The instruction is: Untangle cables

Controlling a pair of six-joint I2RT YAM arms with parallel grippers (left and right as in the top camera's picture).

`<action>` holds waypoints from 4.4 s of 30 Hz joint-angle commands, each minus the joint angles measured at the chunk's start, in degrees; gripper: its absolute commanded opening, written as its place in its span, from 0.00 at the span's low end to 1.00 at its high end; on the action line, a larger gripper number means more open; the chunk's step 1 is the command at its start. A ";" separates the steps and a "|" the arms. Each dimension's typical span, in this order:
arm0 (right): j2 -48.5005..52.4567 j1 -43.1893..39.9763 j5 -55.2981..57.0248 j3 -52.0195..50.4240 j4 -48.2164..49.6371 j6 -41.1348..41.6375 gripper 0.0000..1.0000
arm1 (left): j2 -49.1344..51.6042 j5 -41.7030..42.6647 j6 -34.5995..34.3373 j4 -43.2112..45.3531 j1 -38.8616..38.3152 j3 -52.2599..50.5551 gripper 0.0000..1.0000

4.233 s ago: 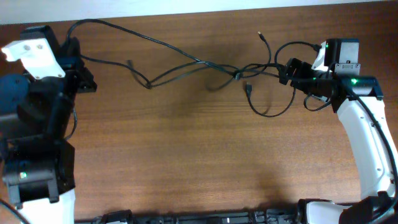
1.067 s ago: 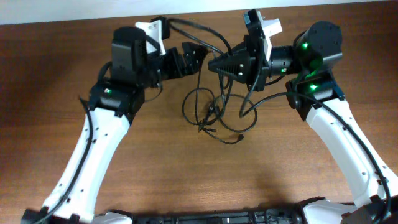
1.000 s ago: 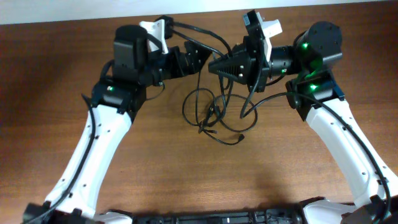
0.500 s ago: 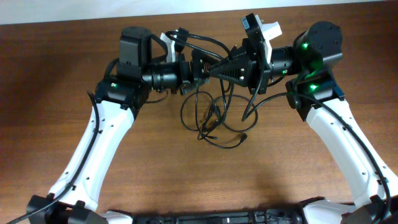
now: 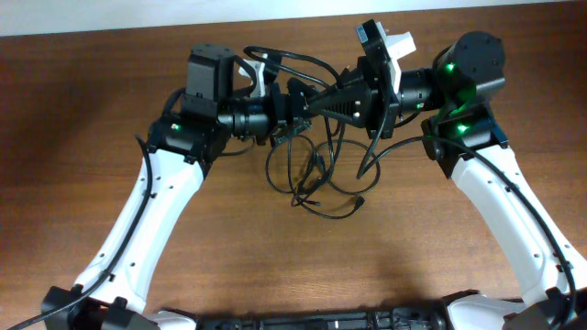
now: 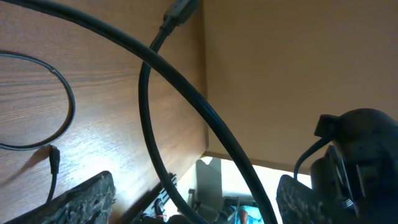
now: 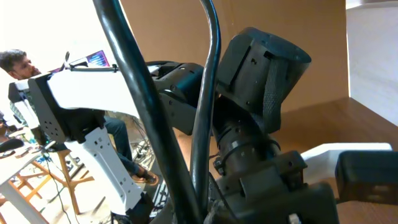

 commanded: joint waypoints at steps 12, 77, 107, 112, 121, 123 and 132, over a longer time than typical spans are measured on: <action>-0.02 0.07 -0.46 0.55 0.17 -0.35 0.04 | 0.20 -4.59 0.61 -0.44 3.34 0.33 0.00; 1.25 -84.41 78.05 0.52 -69.31 -8.13 0.04 | 0.20 -6.14 14.88 -8.83 24.20 0.33 0.00; 9.38 -82.77 43.82 1.79 -65.61 -22.99 0.84 | 0.20 -6.12 14.86 -8.83 24.20 0.33 0.00; 5.90 -75.73 43.04 2.14 -65.61 -26.77 0.84 | 0.20 -5.14 14.88 -7.93 24.00 0.33 0.00; 3.96 -51.71 42.80 2.14 -65.83 -32.87 0.86 | 0.11 15.61 22.93 16.31 19.54 0.33 0.00; 3.96 -45.77 42.75 2.14 -65.79 -35.50 0.87 | 0.07 22.03 22.91 24.74 17.84 0.33 0.00; 3.96 -25.64 35.12 2.14 -58.71 -39.06 0.89 | -0.09 38.05 18.05 54.42 14.56 0.33 0.00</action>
